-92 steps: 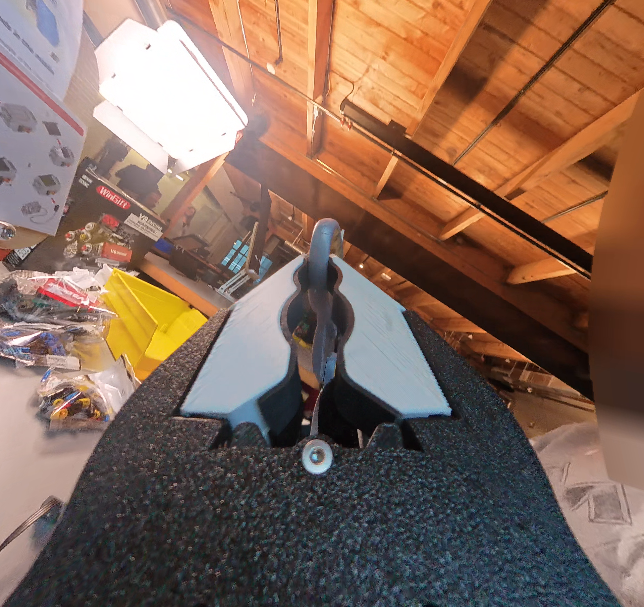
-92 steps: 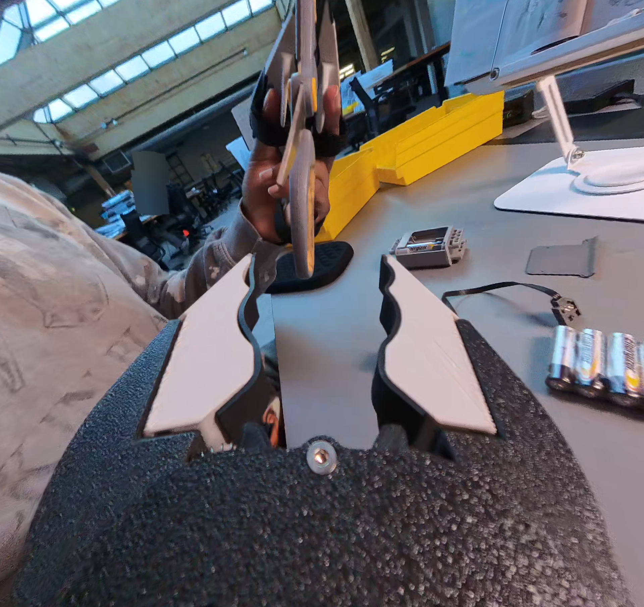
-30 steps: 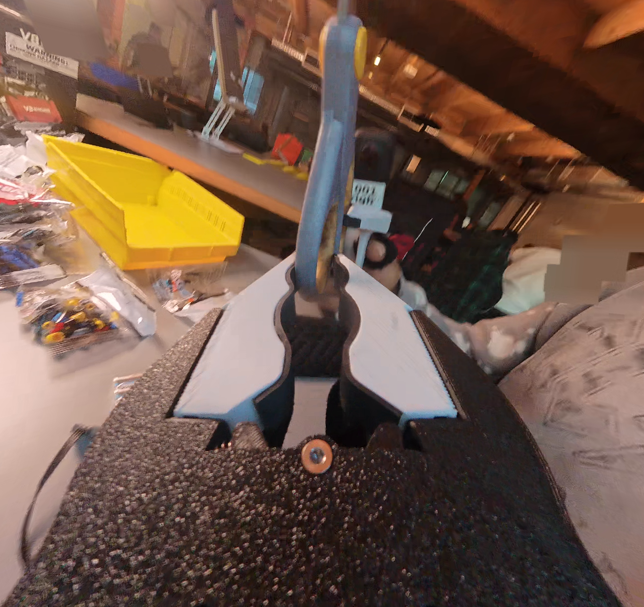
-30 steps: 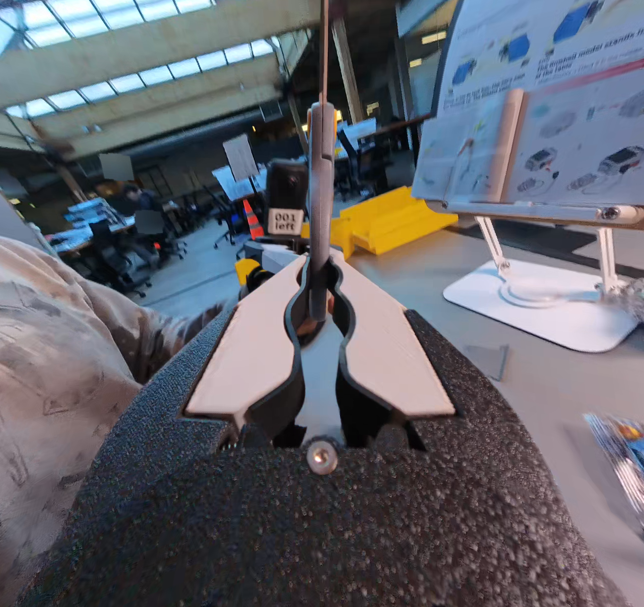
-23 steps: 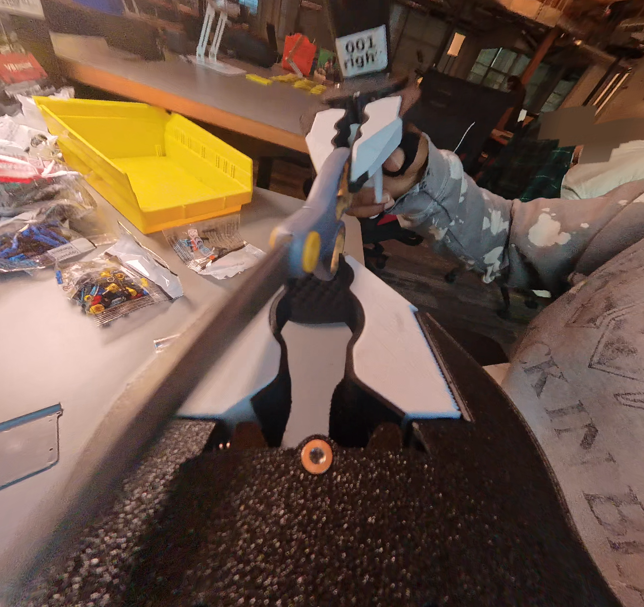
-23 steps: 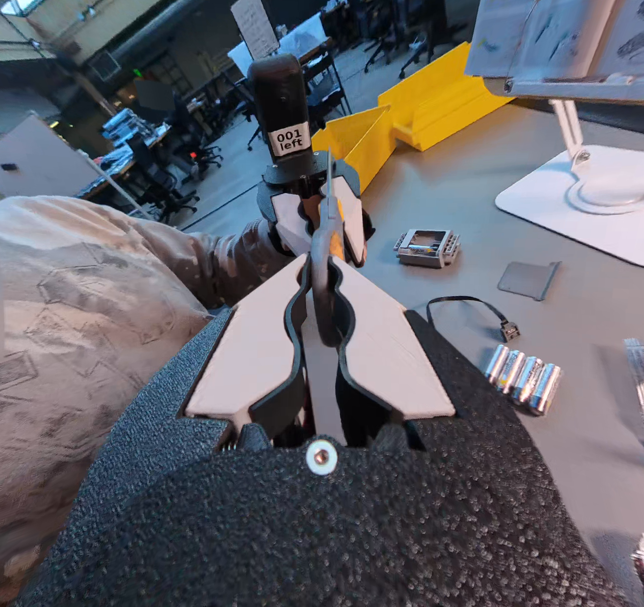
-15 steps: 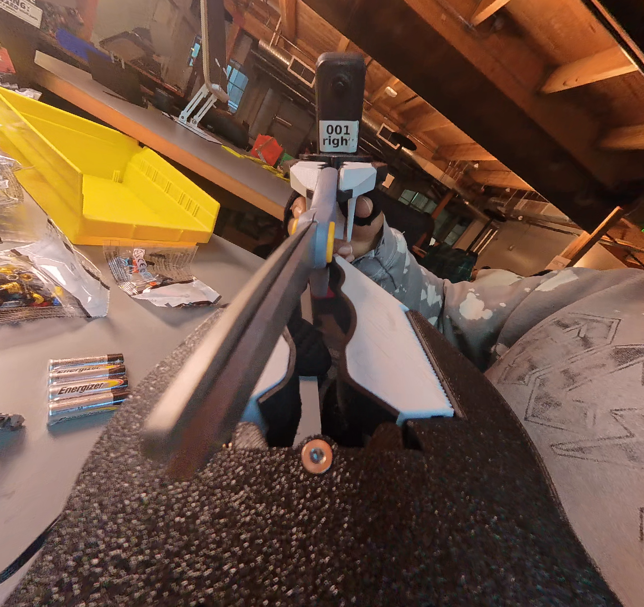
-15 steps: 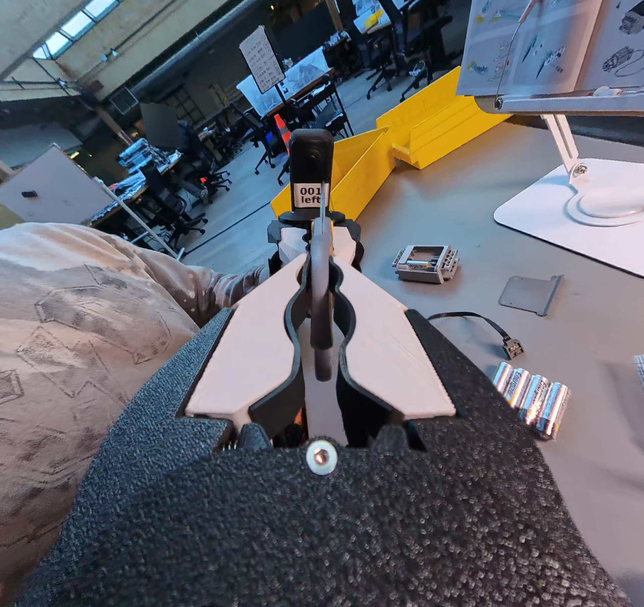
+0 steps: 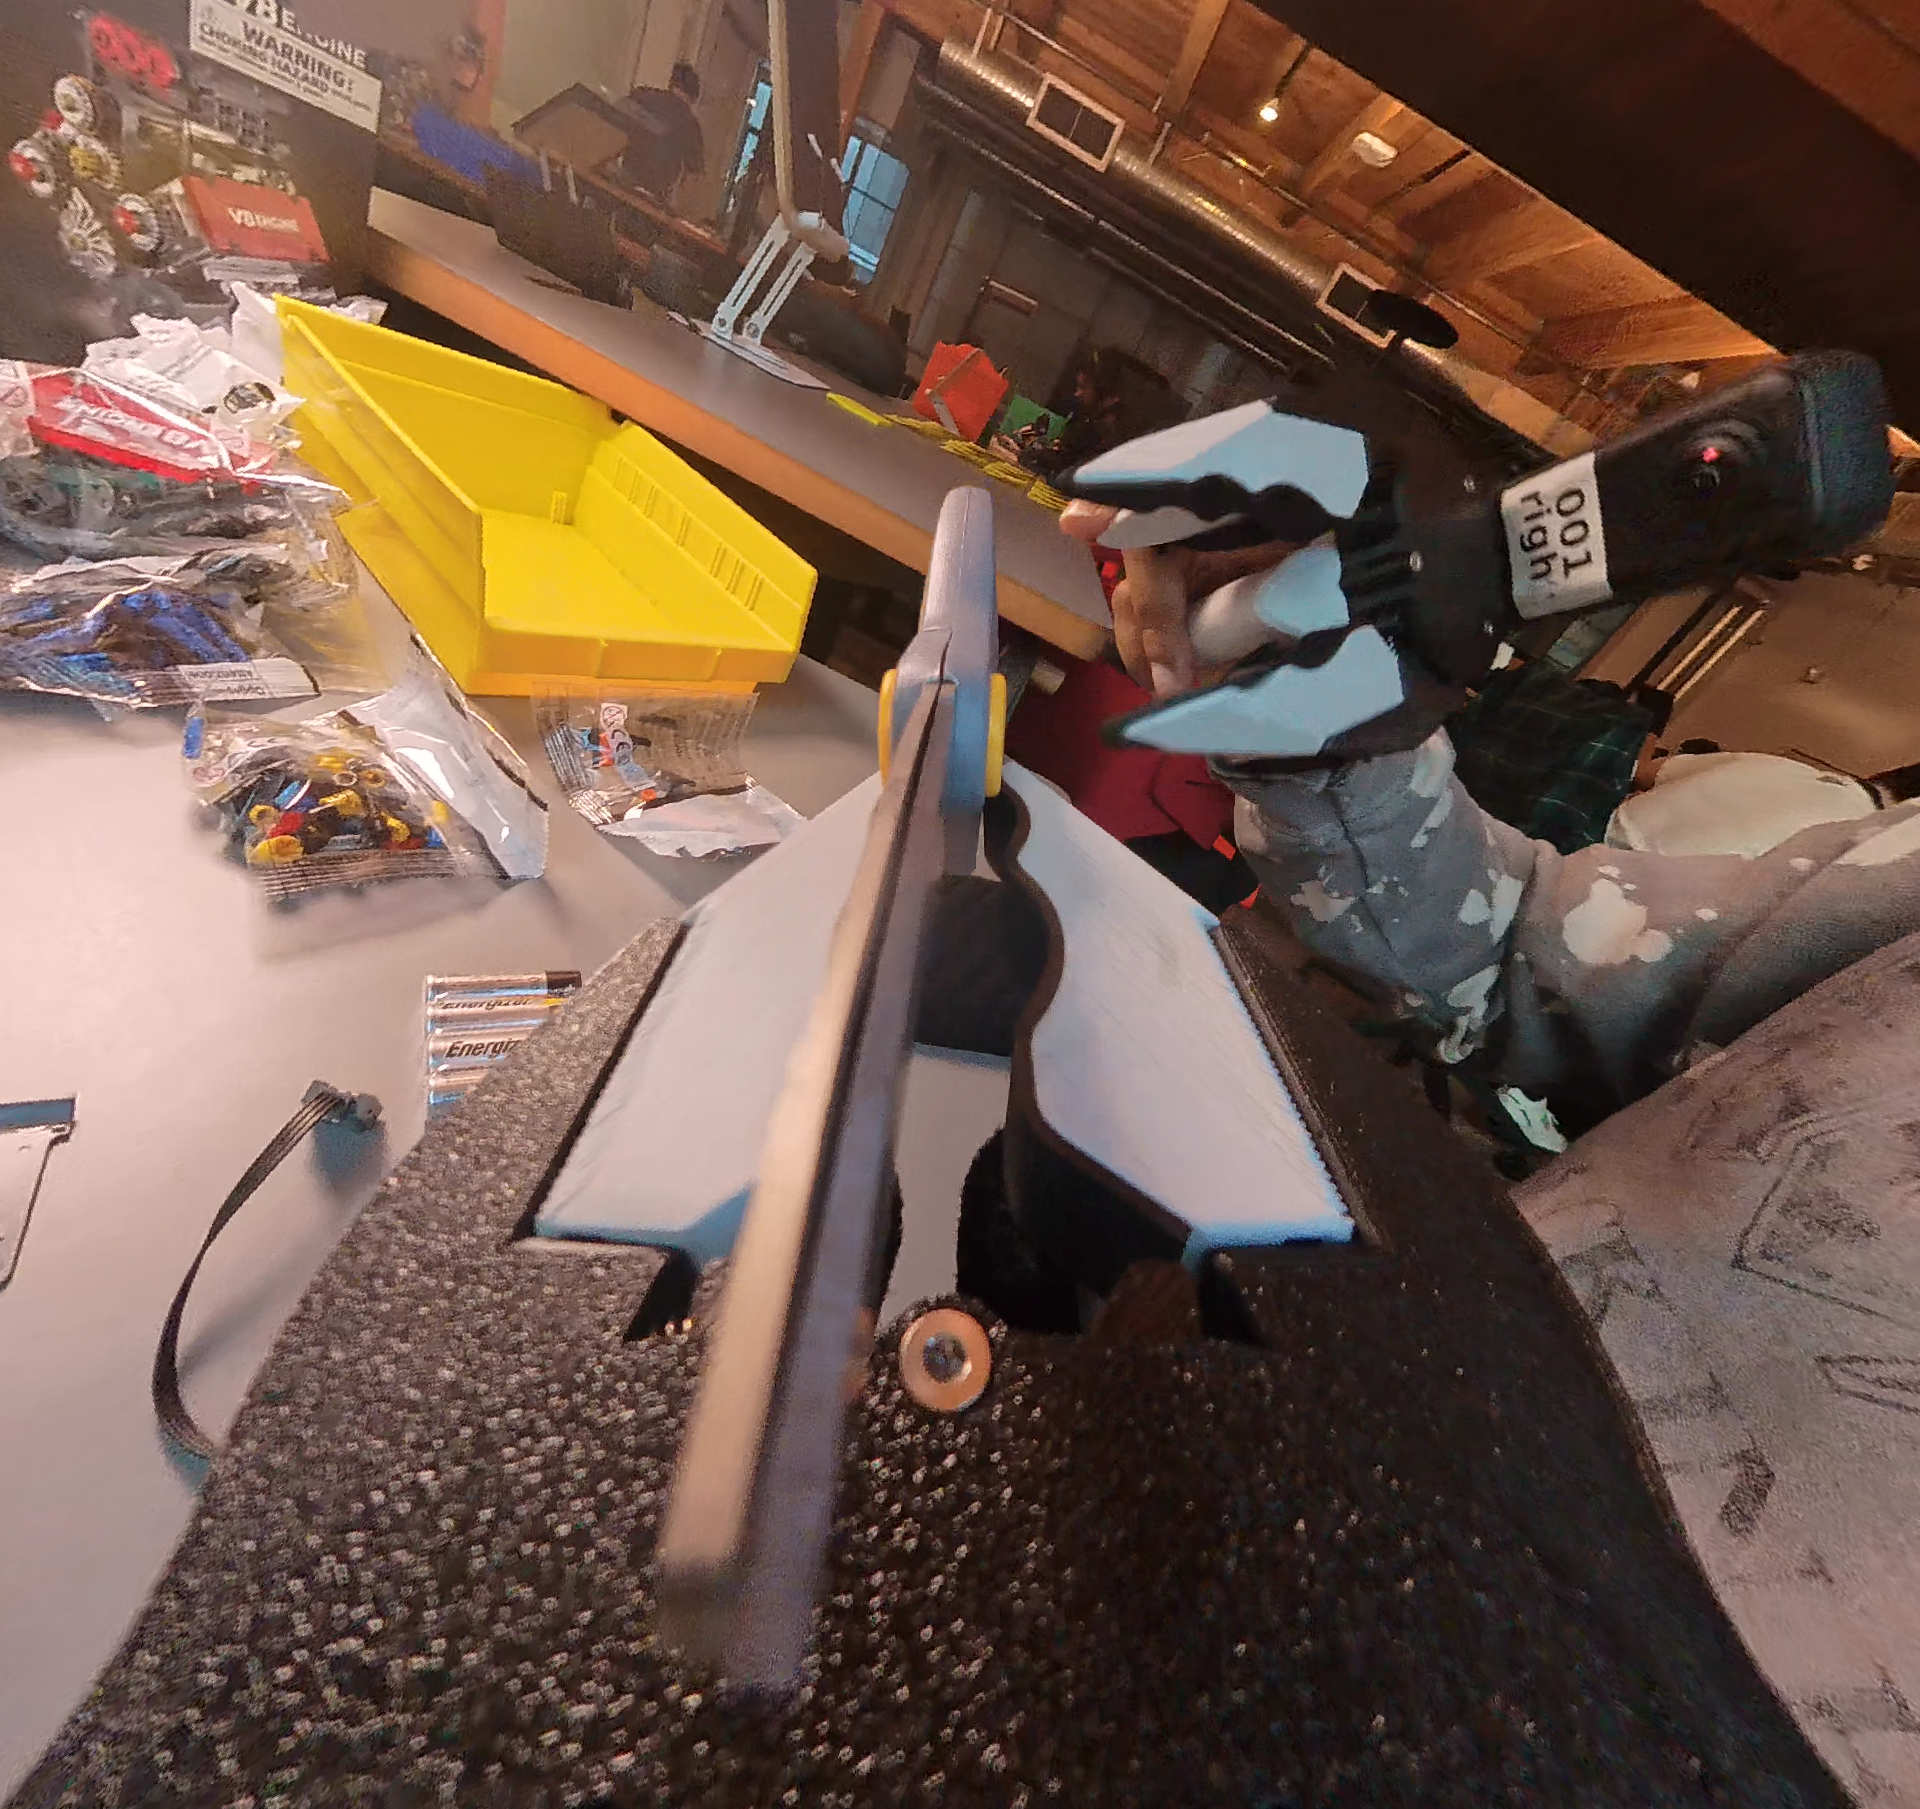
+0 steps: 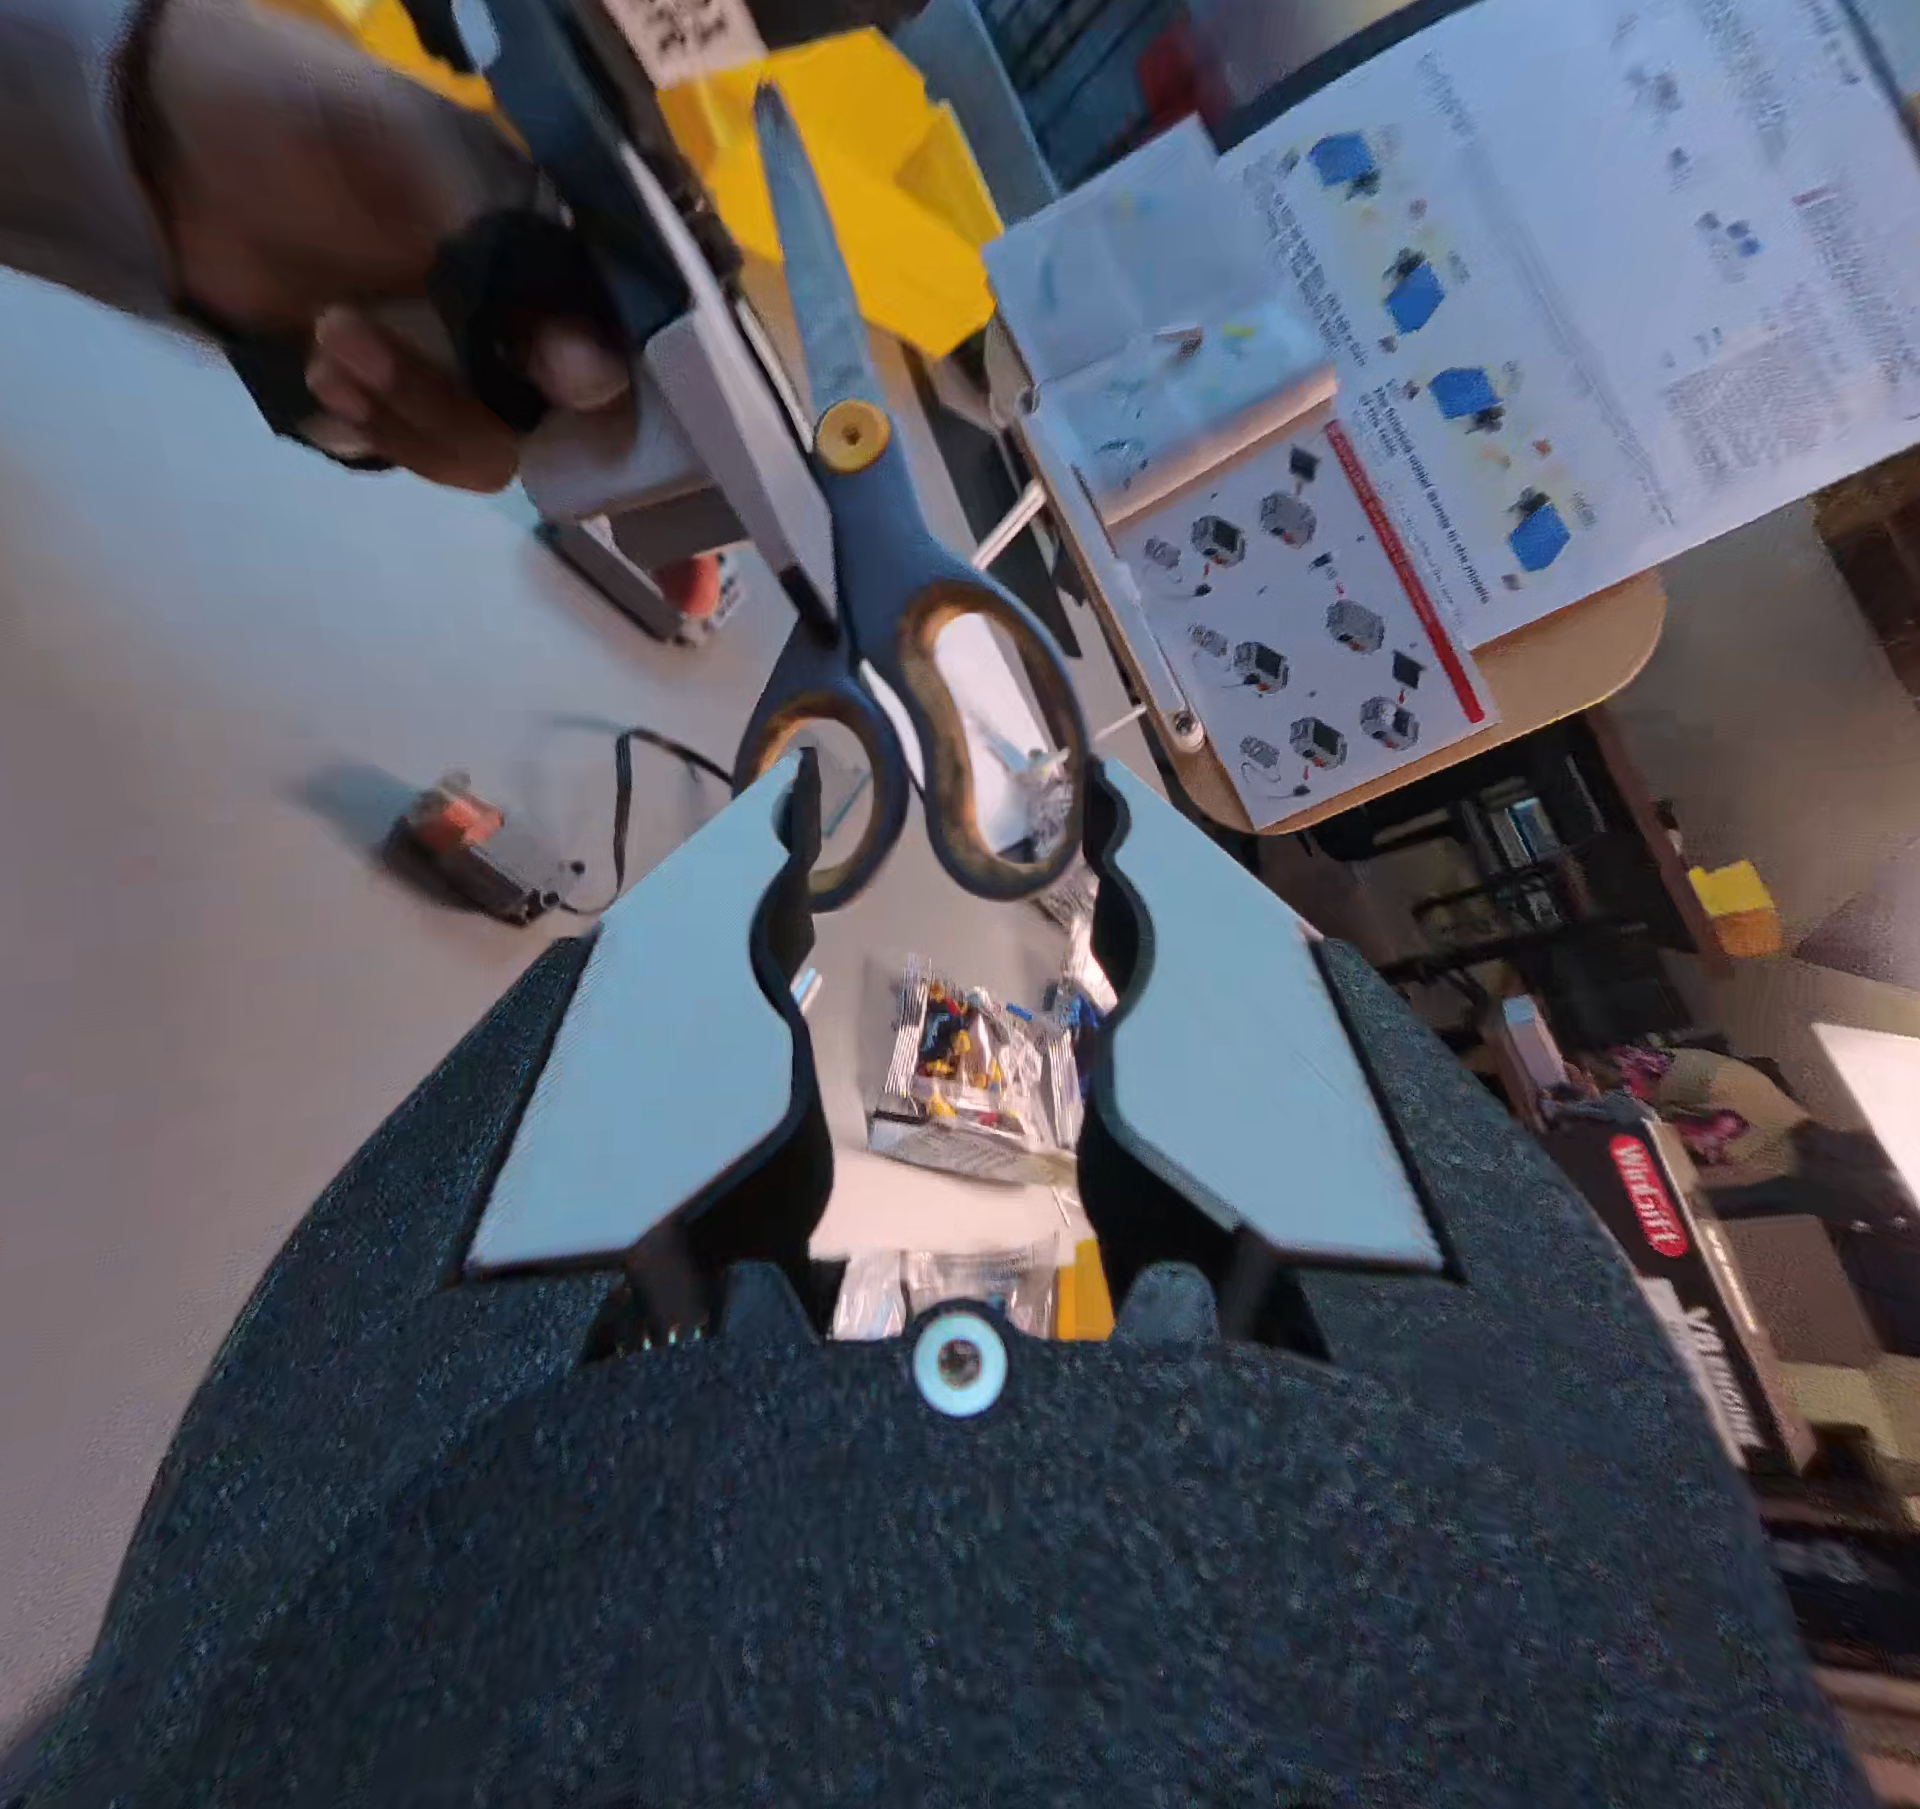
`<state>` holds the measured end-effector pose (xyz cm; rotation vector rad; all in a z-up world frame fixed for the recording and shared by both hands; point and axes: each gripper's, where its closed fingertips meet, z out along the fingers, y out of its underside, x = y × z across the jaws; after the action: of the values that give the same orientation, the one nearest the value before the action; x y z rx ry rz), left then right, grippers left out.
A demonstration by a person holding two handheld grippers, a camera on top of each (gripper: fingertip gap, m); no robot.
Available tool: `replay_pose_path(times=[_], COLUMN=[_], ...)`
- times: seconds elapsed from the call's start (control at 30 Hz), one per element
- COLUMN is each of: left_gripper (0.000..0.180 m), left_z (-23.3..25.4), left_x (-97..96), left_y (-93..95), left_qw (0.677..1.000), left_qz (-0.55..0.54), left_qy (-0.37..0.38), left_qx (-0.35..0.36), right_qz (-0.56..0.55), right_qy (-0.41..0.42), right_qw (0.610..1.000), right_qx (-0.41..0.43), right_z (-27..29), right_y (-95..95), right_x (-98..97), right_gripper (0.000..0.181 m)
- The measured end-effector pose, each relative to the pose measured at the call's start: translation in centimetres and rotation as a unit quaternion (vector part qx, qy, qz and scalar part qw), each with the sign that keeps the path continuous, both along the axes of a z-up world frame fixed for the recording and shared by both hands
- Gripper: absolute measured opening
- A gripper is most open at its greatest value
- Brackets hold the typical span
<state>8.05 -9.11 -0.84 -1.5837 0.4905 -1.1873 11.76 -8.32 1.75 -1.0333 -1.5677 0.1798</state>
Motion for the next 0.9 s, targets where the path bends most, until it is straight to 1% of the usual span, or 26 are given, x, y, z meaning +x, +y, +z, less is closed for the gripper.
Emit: replay_pose_path(times=[0.07, 0.1, 0.13, 0.17, 0.27, 0.37, 0.4, 0.47, 0.53, 0.57, 0.6, 0.63, 0.73, 0.83, 0.9], left_gripper=[0.009, 0.010, 0.009, 0.009, 0.009, 0.009, 0.008, 0.009, 0.011, 0.026, 0.037, 0.043, 0.055, 0.061, 0.068], left_z=[-0.3, -0.6, -1.1, -1.4, -1.6, -1.7, -1.7, -1.2, -0.5, -0.4, -0.3, -0.2, -0.4, -0.8, -1.1], left_x=[0.8, 1.2, 1.3, 1.4, 1.3, 1.3, 1.3, 1.4, 1.5, 1.5, 1.5, 1.7, 2.5, 3.8, 4.7], left_y=[0.1, 0.2, 0.6, 0.8, 0.9, 1.1, 1.2, 1.4, 1.9, 2.3, 2.6, 2.8, 3.8, 5.3, 6.5], left_qw=[1.000, 1.000, 0.999, 0.999, 0.999, 0.999, 0.999, 0.999, 0.998, 0.996, 0.992, 0.988, 0.979, 0.969, 0.960], left_qz=[-0.005, -0.003, 0.010, 0.013, 0.017, 0.024, 0.027, 0.033, 0.060, 0.083, 0.104, 0.120, 0.148, 0.175, 0.195], left_qy=[0.005, 0.012, 0.029, 0.033, 0.024, 0.027, 0.023, 0.010, 0.010, 0.027, 0.047, 0.063, 0.101, 0.141, 0.173], left_qx=[-0.011, -0.014, -0.014, -0.022, -0.024, -0.026, -0.026, -0.018, 0.009, 0.031, 0.051, 0.069, 0.094, 0.102, 0.101], right_qz=[-0.022, -0.031, -0.045, -0.047, -0.032, -0.045, -0.051, -0.054, -0.064, -0.076, -0.084, -0.093, -0.128, -0.155, -0.178], right_qy=[-0.051, -0.066, -0.079, -0.097, -0.106, -0.130, -0.130, -0.110, -0.094, -0.092, -0.087, -0.079, -0.065, -0.058, -0.059], right_qw=[0.998, 0.997, 0.995, 0.993, 0.994, 0.990, 0.990, 0.992, 0.994, 0.993, 0.993, 0.993, 0.990, 0.986, 0.982], right_qx=[0.024, 0.033, 0.045, 0.052, 0.004, 0.035, 0.034, 0.016, 0.004, 0.009, 0.010, 0.002, 0.000, -0.005, -0.008], right_z=[-2.6, -3.6, -4.1, -4.6, -5.1, -5.3, -5.3, -4.9, -4.3, -4.1, -3.8, -3.5, -2.4, -1.5, -1.1], right_y=[0.7, 1.4, 2.2, 2.8, 2.9, 3.3, 3.4, 3.5, 4.0, 4.8, 5.5, 6.2, 9.0, 12.1, 14.0], right_x=[-1.0, -1.4, -1.4, -1.4, -1.5, -1.6, -1.6, -1.4, -0.7, 0.1, 1.0, 2.0, 5.8, 10.3, 14.0], right_gripper=[0.048, 0.041, 0.028, 0.023, 0.023, 0.023, 0.022, 0.022, 0.022, 0.022, 0.022, 0.022, 0.022, 0.022, 0.023])
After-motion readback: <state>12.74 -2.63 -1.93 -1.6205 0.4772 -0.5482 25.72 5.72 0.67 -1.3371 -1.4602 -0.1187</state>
